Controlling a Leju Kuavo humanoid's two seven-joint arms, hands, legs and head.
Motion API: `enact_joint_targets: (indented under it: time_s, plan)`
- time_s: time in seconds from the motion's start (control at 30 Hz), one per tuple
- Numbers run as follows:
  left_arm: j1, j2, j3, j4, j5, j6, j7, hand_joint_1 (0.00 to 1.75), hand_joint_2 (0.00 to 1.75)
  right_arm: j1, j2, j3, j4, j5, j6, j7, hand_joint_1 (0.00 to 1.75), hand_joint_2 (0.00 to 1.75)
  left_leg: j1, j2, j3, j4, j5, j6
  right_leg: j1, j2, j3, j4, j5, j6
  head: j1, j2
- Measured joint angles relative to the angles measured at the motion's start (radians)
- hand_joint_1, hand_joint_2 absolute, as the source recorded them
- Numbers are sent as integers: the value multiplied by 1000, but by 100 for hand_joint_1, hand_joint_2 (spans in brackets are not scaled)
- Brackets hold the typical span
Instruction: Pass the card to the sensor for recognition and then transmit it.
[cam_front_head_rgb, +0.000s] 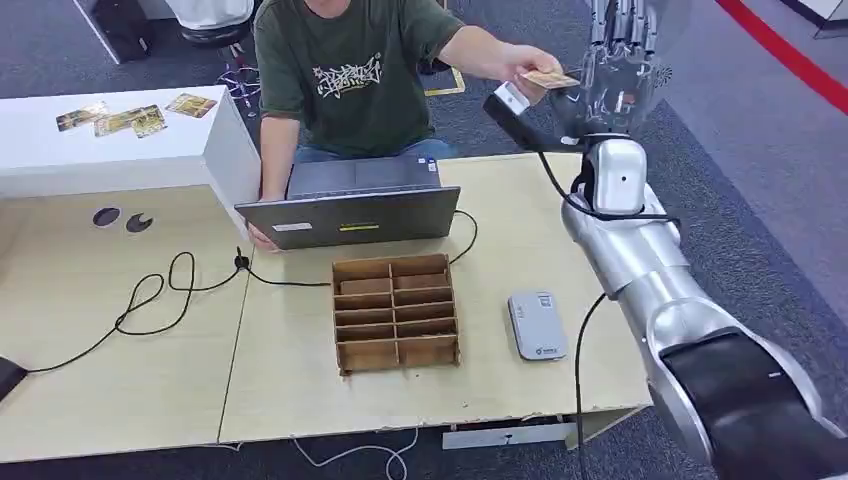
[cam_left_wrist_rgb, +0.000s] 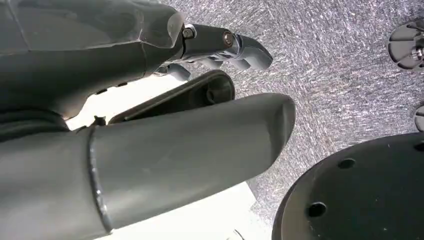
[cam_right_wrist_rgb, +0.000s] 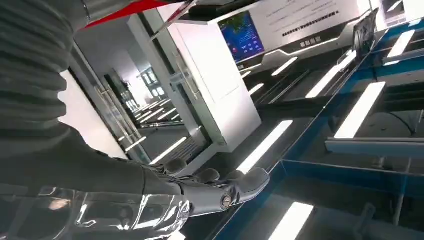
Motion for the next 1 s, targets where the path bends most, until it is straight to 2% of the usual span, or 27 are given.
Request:
enact_joint_targets:
  time_s: [0.03,0.07,1.0]
  plan:
    - [0,0,0,0,0,0,0,0,0,0,0,0,2,-1,0,-1,133,175,0,0,0,0,0,0,0,0,0,0,0,0,0,0]
    - [0,0,0,0,0,0,0,0,0,0,0,0,3,-1,0,-1,175,175,0,0,0,0,0,0,0,0,0,0,0,0,0,0]
    - [0,0,-2,-4,3,3,0,0,0,0,1,-6,44,-3,0,-14,175,175,0,0,0,0,0,0,0,0,0,0,0,0,0,0]
